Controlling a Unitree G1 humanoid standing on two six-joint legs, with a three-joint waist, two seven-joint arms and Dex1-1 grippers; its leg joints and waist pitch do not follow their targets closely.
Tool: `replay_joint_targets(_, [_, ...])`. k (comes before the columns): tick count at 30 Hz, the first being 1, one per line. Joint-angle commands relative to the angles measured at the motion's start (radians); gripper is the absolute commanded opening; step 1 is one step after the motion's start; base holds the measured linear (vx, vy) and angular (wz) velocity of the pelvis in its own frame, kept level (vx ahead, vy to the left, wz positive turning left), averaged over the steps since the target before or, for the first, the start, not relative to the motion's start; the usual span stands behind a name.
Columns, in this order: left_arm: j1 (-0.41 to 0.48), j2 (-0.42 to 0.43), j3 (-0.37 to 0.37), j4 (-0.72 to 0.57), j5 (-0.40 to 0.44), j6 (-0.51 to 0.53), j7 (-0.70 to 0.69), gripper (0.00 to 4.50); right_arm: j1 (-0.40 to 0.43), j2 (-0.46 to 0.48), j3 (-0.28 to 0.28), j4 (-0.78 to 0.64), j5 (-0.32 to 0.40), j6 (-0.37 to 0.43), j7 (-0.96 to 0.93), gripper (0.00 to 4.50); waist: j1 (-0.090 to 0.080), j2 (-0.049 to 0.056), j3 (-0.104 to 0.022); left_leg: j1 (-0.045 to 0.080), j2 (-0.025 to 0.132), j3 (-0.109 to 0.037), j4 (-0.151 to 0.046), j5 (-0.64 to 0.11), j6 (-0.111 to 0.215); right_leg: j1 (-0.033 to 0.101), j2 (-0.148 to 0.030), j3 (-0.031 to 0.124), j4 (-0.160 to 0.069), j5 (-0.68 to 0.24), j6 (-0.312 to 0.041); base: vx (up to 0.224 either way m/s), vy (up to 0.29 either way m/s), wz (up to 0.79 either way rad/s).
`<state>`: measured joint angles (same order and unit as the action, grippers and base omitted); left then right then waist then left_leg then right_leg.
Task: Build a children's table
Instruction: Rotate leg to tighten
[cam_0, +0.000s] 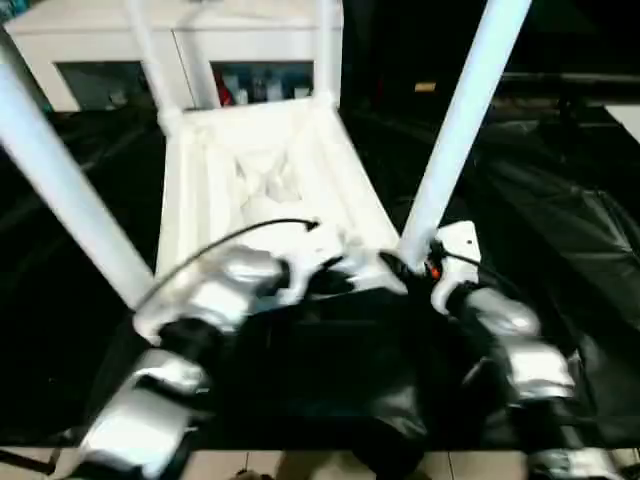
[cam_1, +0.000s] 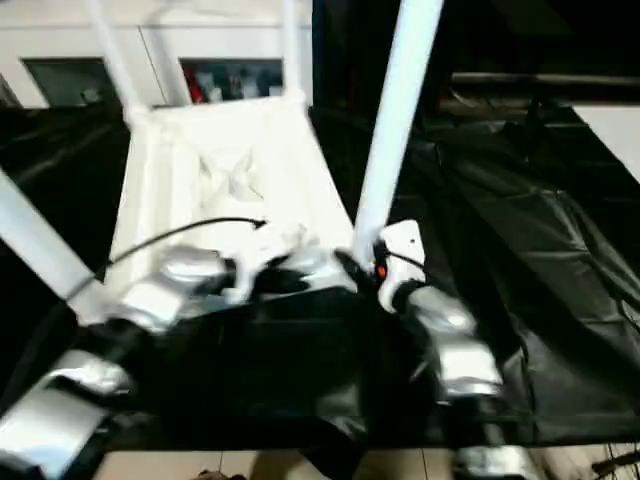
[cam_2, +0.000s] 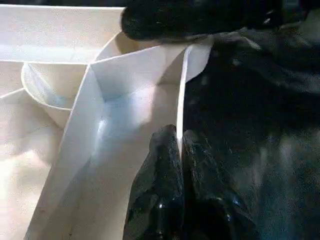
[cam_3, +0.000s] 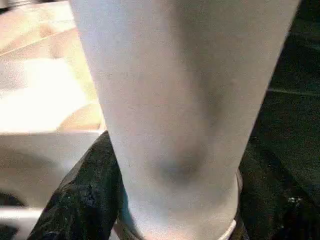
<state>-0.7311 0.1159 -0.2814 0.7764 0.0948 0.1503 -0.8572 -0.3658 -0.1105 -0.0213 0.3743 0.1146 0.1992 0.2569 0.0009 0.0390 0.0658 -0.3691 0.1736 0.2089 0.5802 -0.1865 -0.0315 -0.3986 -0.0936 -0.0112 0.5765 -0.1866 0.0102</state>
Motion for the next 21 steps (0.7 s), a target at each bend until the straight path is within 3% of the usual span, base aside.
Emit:
replay_joint_targets(1, [0.007,-0.008,0.089,0.073,-0.018,0.02,0.186,0.0,0.026,0.03,0.0,0.042,-0.006,0.041,-0.047,2.7,-0.006,-0.024,-0.048,0.015,0.042,-0.027,-0.081,-0.3,0.015,0.019,-0.034,0.021,-0.082,-0.354,-0.175,0.0,0.0,0.0])
replay_joint_targets(5, [-0.01,-0.028,0.084,0.091,-0.006,0.02,0.209,0.0,0.014,0.054,-0.001,0.033,0.0,0.025,-0.044,2.7,-0.002,-0.022,-0.052,0.012,0.04,-0.023,-0.075,-0.262,0.048,0.023,-0.038,0.022,-0.081,-0.309,-0.188,0.0,0.0,0.0])
replay_joint_targets(6, [-0.013,-0.026,0.077,0.093,-0.001,0.016,0.208,0.0,0.017,0.056,0.002,0.022,0.008,0.012,-0.027,3.26,-0.001,-0.021,-0.052,0.013,0.04,-0.022,-0.075,-0.259,0.052,0.022,-0.038,0.022,-0.081,-0.31,-0.187,0.0,0.0,0.0])
replay_joint_targets(9, [-0.015,-0.014,0.06,0.089,0.011,0.003,0.186,0.0,0.029,0.045,0.019,-0.026,0.027,-0.017,0.035,3.49,-0.003,-0.015,-0.052,0.004,0.04,-0.025,-0.076,-0.254,0.06,0.028,-0.038,0.02,-0.079,-0.305,-0.179,0.0,0.0,0.0])
replay_joint_targets(10, [-0.014,-0.011,0.056,0.085,0.013,0.0,0.177,0.0,0.032,0.039,0.024,-0.039,0.027,-0.023,0.045,3.58,-0.005,-0.018,-0.056,-0.001,0.04,-0.027,-0.076,-0.239,0.065,0.034,-0.037,0.017,-0.075,-0.277,-0.176,0.0,0.0,0.0])
replay_joint_targets(11, [-0.012,-0.005,0.052,0.079,0.014,0.002,0.166,0.0,0.034,0.032,0.028,-0.05,0.037,-0.016,0.069,3.68,-0.016,-0.014,-0.056,-0.008,0.038,-0.03,-0.076,-0.223,0.069,0.036,-0.037,0.014,-0.07,-0.243,-0.184,0.0,0.0,0.0])
replay_joint_targets(13, [-0.003,0.02,0.03,0.05,0.016,-0.012,0.1,0.0,0.032,-0.01,0.043,-0.089,0.065,0.016,0.157,3.83,-0.023,-0.017,-0.061,-0.008,0.037,-0.029,-0.07,-0.205,0.092,0.041,-0.036,0.012,-0.068,-0.203,-0.203,0.0,0.0,0.0])
replay_joint_targets(14, [-0.001,0.028,0.026,0.041,0.015,-0.011,0.081,0.0,0.031,-0.027,0.047,-0.102,0.075,0.03,0.19,3.91,-0.022,-0.017,-0.06,-0.004,0.04,-0.025,-0.066,-0.191,0.111,0.034,-0.036,0.013,-0.068,-0.174,-0.221,0.0,0.0,0.0])
replay_joint_targets(19, [0.022,0.098,-0.001,-0.022,0.001,-0.049,-0.083,0.0,0.029,-0.182,0.077,-0.16,0.103,0.034,0.421,4.11,-0.006,-0.016,-0.062,-0.006,0.045,-0.021,-0.056,-0.083,0.169,0.036,-0.035,0.011,-0.046,0.009,-0.284,0.0,0.0,0.0])
replay_joint_targets(20, [0.036,0.132,-0.011,-0.05,-0.009,-0.063,-0.152,0.0,0.027,-0.236,0.078,-0.16,0.099,0.025,0.487,4.11,-0.007,-0.031,-0.061,-0.006,0.046,-0.02,-0.055,-0.08,0.175,0.036,-0.034,0.011,-0.045,0.016,-0.288,0.0,0.0,0.0])
replay_joint_targets(21, [0.041,0.142,-0.014,-0.059,-0.012,-0.066,-0.171,0.0,0.027,-0.252,0.078,-0.158,0.098,0.022,0.504,4.11,-0.001,-0.024,-0.061,-0.005,0.048,-0.022,-0.056,-0.071,0.177,0.039,-0.038,0.011,-0.04,0.024,-0.298,0.0,0.0,0.0])
